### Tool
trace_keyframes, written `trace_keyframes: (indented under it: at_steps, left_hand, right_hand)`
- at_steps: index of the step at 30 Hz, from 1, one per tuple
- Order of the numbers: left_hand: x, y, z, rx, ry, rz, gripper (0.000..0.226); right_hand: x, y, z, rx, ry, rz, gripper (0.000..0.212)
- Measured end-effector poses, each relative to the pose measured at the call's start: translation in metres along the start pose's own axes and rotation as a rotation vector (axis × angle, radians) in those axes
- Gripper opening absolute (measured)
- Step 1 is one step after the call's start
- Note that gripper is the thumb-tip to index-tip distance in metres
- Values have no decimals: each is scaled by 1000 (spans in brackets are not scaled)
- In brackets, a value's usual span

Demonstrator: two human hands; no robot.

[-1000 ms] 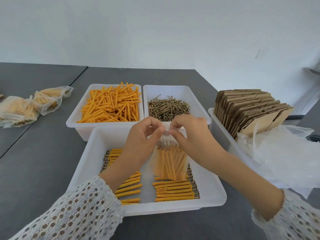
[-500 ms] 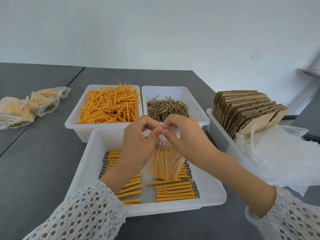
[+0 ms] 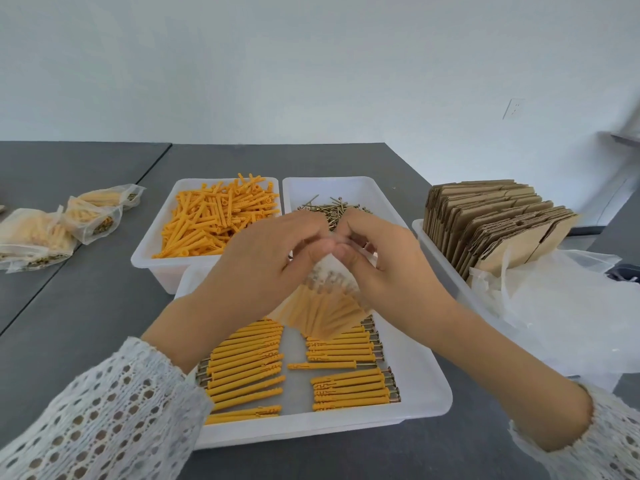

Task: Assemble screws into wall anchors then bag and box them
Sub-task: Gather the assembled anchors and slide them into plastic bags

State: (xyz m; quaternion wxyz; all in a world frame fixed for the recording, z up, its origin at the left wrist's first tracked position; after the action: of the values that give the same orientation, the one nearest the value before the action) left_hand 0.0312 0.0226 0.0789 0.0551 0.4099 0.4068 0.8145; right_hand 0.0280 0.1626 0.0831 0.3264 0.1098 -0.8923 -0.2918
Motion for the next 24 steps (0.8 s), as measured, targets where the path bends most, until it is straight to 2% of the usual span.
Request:
trace_keyframes:
  at_steps: [7, 13, 24]
  left_hand:
    - [5, 25, 27, 19, -122, 57, 29]
    - [-13, 52, 41, -3, -20, 147, 42]
    - [-33, 80, 41, -72, 88, 225, 40]
  right_hand:
    - [-5, 8, -25, 40, 33, -47, 17]
    - [-16, 15, -39, 0, 139, -32, 23]
    - [-43, 40, -9, -11, -66, -103, 20]
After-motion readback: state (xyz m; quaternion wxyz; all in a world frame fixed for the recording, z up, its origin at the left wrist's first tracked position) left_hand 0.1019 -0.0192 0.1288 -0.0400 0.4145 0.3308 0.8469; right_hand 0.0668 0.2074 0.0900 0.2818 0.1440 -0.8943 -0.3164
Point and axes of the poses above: each hand's wrist, its own x-axis towards the middle knuckle, its own y-axis out of the back of the hand, z = x × y, the point moved 5 cm from there along x, towards the middle knuckle, and after that the axes turned 3 degrees about -y, right-handed, at the moved point
